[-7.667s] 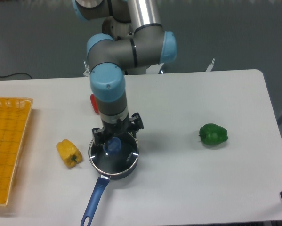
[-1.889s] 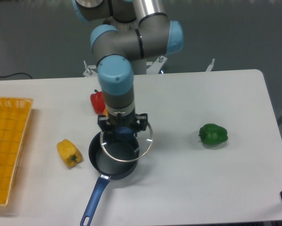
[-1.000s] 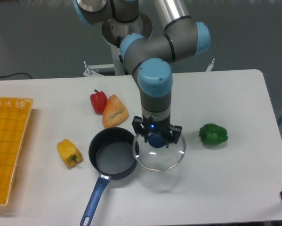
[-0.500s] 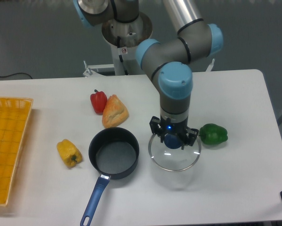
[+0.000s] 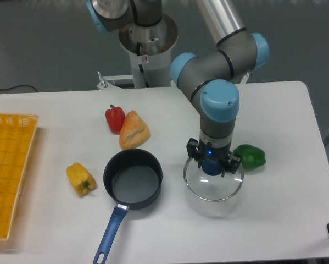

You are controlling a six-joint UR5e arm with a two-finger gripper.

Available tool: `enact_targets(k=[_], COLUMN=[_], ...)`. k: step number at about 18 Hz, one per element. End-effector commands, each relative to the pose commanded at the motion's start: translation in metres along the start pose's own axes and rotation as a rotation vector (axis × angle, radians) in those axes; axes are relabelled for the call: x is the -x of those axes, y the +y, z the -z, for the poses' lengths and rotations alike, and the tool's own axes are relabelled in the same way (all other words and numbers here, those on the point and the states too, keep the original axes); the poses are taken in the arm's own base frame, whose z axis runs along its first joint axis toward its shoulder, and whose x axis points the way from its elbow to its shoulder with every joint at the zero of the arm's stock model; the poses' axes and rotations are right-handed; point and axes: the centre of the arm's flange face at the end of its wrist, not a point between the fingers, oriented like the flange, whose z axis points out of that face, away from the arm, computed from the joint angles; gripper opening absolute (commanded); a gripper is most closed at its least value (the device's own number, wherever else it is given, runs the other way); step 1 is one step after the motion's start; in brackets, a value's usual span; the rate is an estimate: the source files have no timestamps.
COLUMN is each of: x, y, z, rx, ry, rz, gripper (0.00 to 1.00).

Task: Open the lid
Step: 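Lower the glass lid onto the table beside the saucepan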

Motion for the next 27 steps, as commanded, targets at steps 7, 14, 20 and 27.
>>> enact_targets(k=[7,14,20,27], x=[0.0046,0.0048,0.0043,0.0069], y=[0.0005,0.0001,0.0003,-0.0014], z=[-0.0029,-0.0013,-0.0033,-0.0081], rx=[-0.001,-0.004,-0.004,-0.004], ry=[-0.002,-0.003,-0.001,-0.001], rz=[0.005,0.006,0.012,0.008], gripper=[0.70,0.71,0.71,0.71])
